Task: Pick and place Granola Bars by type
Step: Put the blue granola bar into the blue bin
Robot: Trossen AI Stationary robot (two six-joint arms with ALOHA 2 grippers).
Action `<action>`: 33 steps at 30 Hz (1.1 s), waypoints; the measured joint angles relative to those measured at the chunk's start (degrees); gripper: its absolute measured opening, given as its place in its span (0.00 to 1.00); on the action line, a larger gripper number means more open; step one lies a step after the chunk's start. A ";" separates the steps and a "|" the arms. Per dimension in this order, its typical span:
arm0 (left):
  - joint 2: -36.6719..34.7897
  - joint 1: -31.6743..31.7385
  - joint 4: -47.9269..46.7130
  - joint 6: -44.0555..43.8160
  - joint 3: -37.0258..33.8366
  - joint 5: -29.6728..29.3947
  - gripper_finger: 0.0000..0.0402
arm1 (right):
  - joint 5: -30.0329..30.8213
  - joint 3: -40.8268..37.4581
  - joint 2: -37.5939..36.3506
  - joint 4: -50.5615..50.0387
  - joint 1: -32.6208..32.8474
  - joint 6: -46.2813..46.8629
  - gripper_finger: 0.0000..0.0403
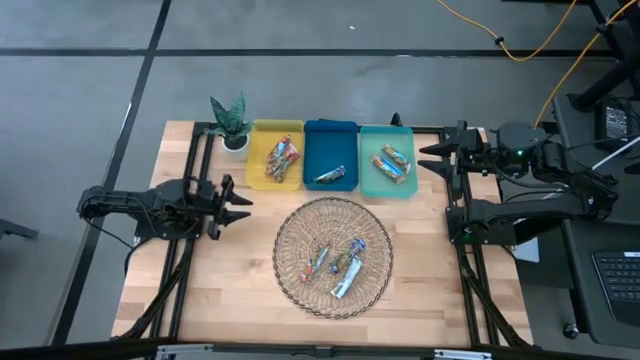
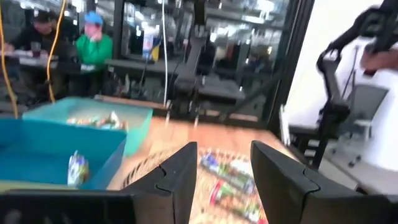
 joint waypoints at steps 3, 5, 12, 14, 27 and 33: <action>0.00 0.00 -3.91 0.00 0.00 -1.31 0.36 | 0.00 0.00 0.00 0.00 0.02 -0.06 0.39; 0.16 0.12 -4.15 0.32 0.02 -1.92 0.36 | -0.02 0.00 0.00 -0.02 0.00 -0.09 0.39; 0.42 0.17 -3.99 -0.96 0.02 -1.04 0.36 | -0.20 0.02 0.00 -0.13 0.02 -0.20 0.39; 0.42 0.17 -4.01 -2.07 0.00 -1.12 0.36 | -0.20 0.00 0.00 -0.30 0.02 -0.20 0.39; 0.42 0.17 -3.95 1.55 0.00 -1.94 0.36 | -0.20 0.00 0.02 -0.24 0.02 -0.44 0.39; 0.42 0.17 -3.91 1.52 0.00 -1.96 0.36 | -0.21 0.00 0.02 -0.11 0.02 -1.47 0.39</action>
